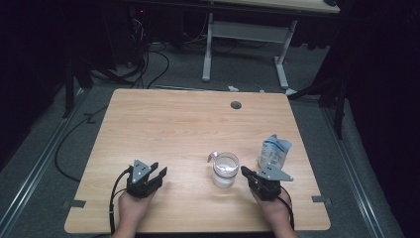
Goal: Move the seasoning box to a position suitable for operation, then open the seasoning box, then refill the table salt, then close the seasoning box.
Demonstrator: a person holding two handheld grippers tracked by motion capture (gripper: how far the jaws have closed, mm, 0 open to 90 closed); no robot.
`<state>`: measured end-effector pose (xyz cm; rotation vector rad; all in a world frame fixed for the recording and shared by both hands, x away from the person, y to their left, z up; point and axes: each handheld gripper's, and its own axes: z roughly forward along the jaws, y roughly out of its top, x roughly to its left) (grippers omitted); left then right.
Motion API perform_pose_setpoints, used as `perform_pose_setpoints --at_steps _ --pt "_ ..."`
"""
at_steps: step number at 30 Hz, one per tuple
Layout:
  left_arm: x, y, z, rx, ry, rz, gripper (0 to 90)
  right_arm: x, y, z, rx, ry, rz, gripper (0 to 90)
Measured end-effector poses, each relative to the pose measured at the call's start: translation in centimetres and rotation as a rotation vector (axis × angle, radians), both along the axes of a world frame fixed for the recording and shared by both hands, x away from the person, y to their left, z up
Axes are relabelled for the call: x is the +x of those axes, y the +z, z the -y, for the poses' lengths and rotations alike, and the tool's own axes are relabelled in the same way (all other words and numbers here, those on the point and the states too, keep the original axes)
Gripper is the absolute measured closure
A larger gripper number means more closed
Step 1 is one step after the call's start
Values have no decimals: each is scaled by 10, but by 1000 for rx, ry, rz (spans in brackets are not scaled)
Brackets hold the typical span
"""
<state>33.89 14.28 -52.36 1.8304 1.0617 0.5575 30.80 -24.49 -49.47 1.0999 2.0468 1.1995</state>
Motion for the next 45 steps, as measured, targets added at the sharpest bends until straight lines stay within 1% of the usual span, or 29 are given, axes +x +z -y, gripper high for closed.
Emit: perform_pose_setpoints --at_steps 10,13,17,19,20,23,24,27,31,32,35,38,45 --pt "0 0 1 -7 -1 3 580 -1 3 -3 -1 18 10 899" --pt "0 1 0 -21 1 5 580 -3 1 -5 -18 17 18 900" --pt "0 1 -1 -24 3 5 579 -6 1 -7 -16 22 14 900" --pt "0 1 -2 -22 2 5 575 -8 2 -7 -2 32 9 900" --pt "0 1 -2 -23 6 10 573 -10 3 -7 -5 30 12 900" --pt "0 2 -5 -33 11 8 573 -13 4 -10 -12 40 22 900" --pt "1 2 -5 -33 12 11 572 -14 4 -11 -13 39 19 900" --pt "1 2 -6 -36 12 6 573 -15 4 -14 -14 54 27 900" --pt "1 3 -6 -35 11 11 573 -18 3 -19 -17 69 32 900" --pt "1 3 -6 -36 11 11 573 -18 3 -20 -22 69 32 900" --pt "1 3 -6 -33 7 9 573 -19 3 -23 -13 80 31 900" --pt "1 3 -5 -35 5 10 573 -21 2 -27 -16 92 28 900" --pt "1 2 -5 -31 4 9 570 -25 2 -42 -25 144 35 899"
